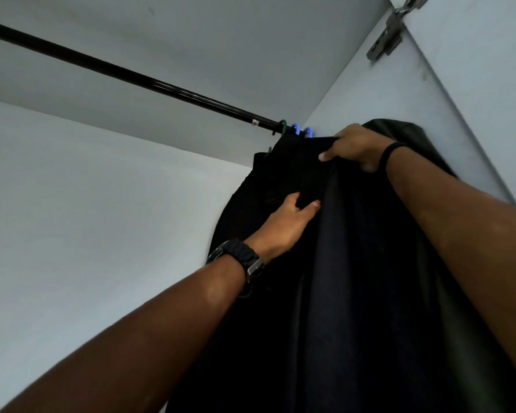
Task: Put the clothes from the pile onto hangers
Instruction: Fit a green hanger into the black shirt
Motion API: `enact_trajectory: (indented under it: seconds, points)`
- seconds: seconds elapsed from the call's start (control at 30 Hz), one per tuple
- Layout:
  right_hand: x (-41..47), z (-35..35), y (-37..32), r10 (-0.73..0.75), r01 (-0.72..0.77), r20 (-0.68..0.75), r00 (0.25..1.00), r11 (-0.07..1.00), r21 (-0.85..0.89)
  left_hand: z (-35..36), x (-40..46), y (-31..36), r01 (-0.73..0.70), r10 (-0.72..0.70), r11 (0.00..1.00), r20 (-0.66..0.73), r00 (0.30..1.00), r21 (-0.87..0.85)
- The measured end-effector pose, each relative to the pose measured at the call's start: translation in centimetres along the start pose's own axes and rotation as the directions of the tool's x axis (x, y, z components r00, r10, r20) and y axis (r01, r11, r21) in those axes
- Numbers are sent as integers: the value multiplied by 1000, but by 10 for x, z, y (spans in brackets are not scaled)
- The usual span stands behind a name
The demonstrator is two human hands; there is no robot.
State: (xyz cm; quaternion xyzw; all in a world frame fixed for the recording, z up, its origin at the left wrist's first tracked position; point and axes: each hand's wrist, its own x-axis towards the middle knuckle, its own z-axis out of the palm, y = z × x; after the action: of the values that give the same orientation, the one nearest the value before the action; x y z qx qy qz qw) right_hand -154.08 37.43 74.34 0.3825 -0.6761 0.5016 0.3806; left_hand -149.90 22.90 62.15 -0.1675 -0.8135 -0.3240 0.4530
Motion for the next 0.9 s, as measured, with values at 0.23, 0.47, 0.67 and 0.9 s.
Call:
enact_trajectory:
  seconds: [0.23,0.47,0.67,0.9]
  points:
    - [-39,-30,-9,33,-42,-99,994,995,-87,2,-31,40,3,-8,996,57,998,91]
    - [-139,-23,-24,-147,47,-272,951,939,-341,-2,-105,63,37,-42,998,75,996,59]
    - [-220,-12,-30,-56,46,-93,994,993,-110,12,-162,81,75,-73,997,51,996,-22]
    - [-316,-15,-41,121,-137,89,989,970,201,17,-241,93,212,-212,977,-106,972,-10]
